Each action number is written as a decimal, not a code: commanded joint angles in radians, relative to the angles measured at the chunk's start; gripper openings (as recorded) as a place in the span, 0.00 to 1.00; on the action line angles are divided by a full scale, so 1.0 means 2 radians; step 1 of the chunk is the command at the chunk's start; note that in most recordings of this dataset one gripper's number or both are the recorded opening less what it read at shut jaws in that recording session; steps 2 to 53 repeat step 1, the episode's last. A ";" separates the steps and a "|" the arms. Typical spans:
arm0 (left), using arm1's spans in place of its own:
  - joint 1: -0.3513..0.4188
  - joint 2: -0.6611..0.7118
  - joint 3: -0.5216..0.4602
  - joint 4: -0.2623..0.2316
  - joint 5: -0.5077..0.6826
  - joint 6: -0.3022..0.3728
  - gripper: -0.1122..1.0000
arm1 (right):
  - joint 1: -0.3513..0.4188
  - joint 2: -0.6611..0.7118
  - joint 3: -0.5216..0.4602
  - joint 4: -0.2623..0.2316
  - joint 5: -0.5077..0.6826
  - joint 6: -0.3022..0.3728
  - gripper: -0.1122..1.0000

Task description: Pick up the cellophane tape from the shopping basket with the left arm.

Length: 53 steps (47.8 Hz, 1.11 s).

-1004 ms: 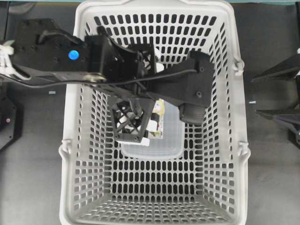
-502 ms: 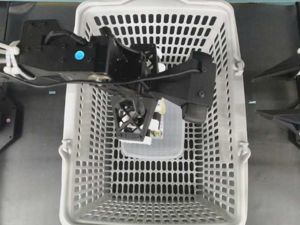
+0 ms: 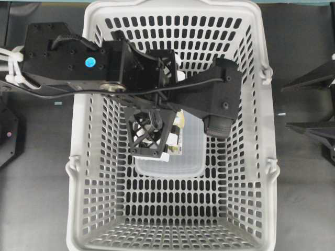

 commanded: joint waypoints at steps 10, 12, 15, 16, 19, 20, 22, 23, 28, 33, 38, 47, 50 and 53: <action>0.000 -0.007 -0.012 0.002 -0.001 0.001 0.55 | 0.001 0.002 -0.012 0.001 -0.004 0.002 0.82; 0.000 -0.007 -0.012 0.002 -0.001 0.001 0.55 | 0.001 0.002 -0.012 0.001 -0.004 0.002 0.82; 0.000 -0.007 -0.012 0.002 -0.001 0.001 0.55 | 0.001 0.002 -0.012 0.001 -0.004 0.002 0.82; 0.000 -0.007 -0.012 0.002 -0.001 0.001 0.55 | 0.001 0.002 -0.012 0.001 -0.004 0.002 0.82; 0.000 -0.007 -0.012 0.002 -0.001 0.001 0.55 | 0.001 0.002 -0.012 0.001 -0.004 0.002 0.82; 0.000 -0.007 -0.012 0.002 -0.001 0.001 0.55 | 0.001 0.002 -0.012 0.001 -0.004 0.002 0.82; 0.000 -0.007 -0.012 0.002 -0.001 0.001 0.55 | 0.001 0.002 -0.012 0.001 -0.004 0.002 0.82; 0.000 -0.007 -0.012 0.002 -0.001 0.001 0.55 | 0.001 0.002 -0.012 0.001 -0.004 0.002 0.82; 0.000 -0.007 -0.012 0.002 -0.001 0.001 0.55 | 0.001 0.002 -0.012 0.001 -0.004 0.002 0.82; 0.000 -0.007 -0.012 0.002 -0.001 0.001 0.55 | 0.001 0.002 -0.012 0.001 -0.004 0.002 0.82; 0.000 -0.007 -0.012 0.002 -0.001 0.001 0.55 | 0.001 0.002 -0.012 0.001 -0.004 0.002 0.82; 0.000 -0.007 -0.012 0.002 -0.001 0.001 0.55 | 0.001 0.002 -0.012 0.001 -0.004 0.002 0.82; 0.000 -0.007 -0.012 0.002 -0.001 0.001 0.55 | 0.001 0.002 -0.012 0.001 -0.004 0.002 0.82; 0.000 -0.007 -0.012 0.002 -0.001 0.001 0.55 | 0.001 0.002 -0.012 0.001 -0.004 0.002 0.82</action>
